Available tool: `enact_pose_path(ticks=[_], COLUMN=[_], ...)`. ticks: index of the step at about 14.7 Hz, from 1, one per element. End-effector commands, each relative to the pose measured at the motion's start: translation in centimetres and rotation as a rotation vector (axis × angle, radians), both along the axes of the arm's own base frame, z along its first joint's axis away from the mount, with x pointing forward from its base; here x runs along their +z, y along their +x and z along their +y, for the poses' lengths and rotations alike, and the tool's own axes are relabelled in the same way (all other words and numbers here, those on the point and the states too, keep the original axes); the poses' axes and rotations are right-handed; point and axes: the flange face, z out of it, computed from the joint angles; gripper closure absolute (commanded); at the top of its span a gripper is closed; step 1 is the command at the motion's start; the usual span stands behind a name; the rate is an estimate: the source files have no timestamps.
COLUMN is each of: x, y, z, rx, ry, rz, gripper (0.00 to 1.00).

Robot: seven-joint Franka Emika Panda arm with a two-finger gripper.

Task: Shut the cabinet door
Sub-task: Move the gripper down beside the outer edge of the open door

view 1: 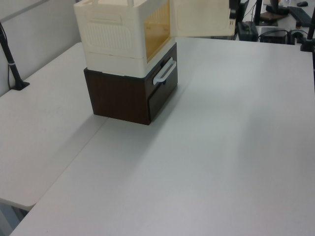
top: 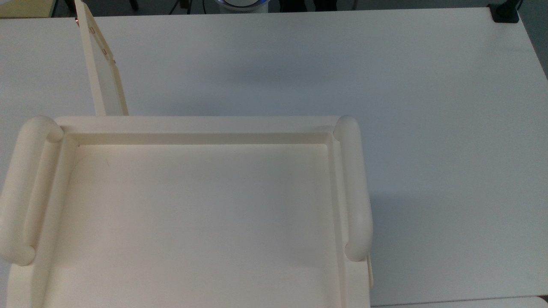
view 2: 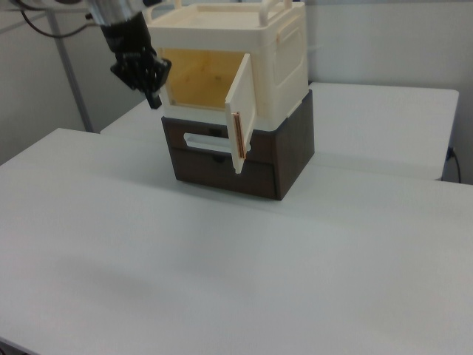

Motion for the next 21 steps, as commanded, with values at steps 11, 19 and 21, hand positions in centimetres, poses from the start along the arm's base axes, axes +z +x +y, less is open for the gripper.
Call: enact_pose_path(ticks=[11,19,21], x=[5.3,0.7,-0.2], y=[-0.4,2.4,2.9], z=[-17.3,-18.6,-17.4], rx=[-0.287,-0.303,-0.290], ry=[-0.007,0.006,0.049], rz=[-0.335,-0.266,-0.255], gripper=[1.00,1.00,1.00])
